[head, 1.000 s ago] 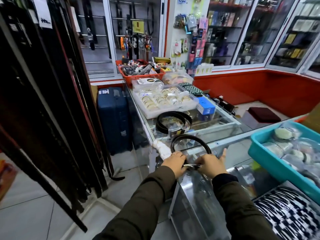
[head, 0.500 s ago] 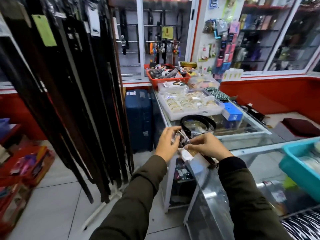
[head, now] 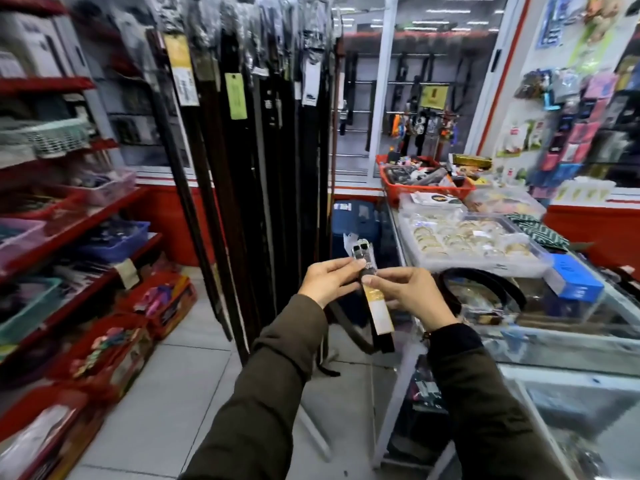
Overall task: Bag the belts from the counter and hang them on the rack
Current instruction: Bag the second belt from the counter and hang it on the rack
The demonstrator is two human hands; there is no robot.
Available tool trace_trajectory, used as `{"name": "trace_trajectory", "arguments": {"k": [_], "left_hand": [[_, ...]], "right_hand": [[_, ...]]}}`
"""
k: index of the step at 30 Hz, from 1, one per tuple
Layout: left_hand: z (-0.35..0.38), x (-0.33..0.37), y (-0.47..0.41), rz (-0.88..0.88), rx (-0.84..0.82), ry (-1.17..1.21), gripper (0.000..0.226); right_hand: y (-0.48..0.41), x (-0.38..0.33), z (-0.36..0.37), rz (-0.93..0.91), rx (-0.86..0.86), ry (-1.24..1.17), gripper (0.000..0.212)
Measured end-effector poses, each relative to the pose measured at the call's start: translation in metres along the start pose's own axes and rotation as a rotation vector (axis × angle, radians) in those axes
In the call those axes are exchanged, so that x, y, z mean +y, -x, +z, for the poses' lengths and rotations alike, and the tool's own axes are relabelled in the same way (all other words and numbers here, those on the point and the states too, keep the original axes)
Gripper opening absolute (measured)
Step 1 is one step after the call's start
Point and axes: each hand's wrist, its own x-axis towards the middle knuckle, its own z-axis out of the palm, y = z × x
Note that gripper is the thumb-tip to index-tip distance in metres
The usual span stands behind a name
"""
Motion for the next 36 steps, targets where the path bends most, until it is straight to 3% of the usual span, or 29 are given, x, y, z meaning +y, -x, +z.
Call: {"name": "trace_trajectory", "arguments": {"k": [4, 8, 17, 24, 36], "left_hand": [[-0.017, 0.026, 0.002, 0.102, 0.074, -0.128, 0.045], [-0.027, 0.054, 0.005, 0.250, 0.153, -0.105, 0.039], [-0.054, 0.105, 0.008, 0.574, 0.253, -0.046, 0.029], [-0.082, 0.154, 0.017, 0.666, 0.271, -0.016, 0.013], [-0.098, 0.285, 0.034, 0.847, 0.289, 0.099, 0.033]], "right_hand": [[-0.012, -0.011, 0.021, -0.089, -0.057, 0.038, 0.040], [-0.026, -0.029, 0.031, -0.161, -0.162, -0.028, 0.032], [-0.054, -0.094, 0.087, -0.380, -0.229, -0.161, 0.012], [-0.073, -0.152, 0.135, -0.490, -0.221, -0.277, 0.016], [-0.090, -0.279, 0.207, -0.673, -0.246, -0.462, 0.022]]}}
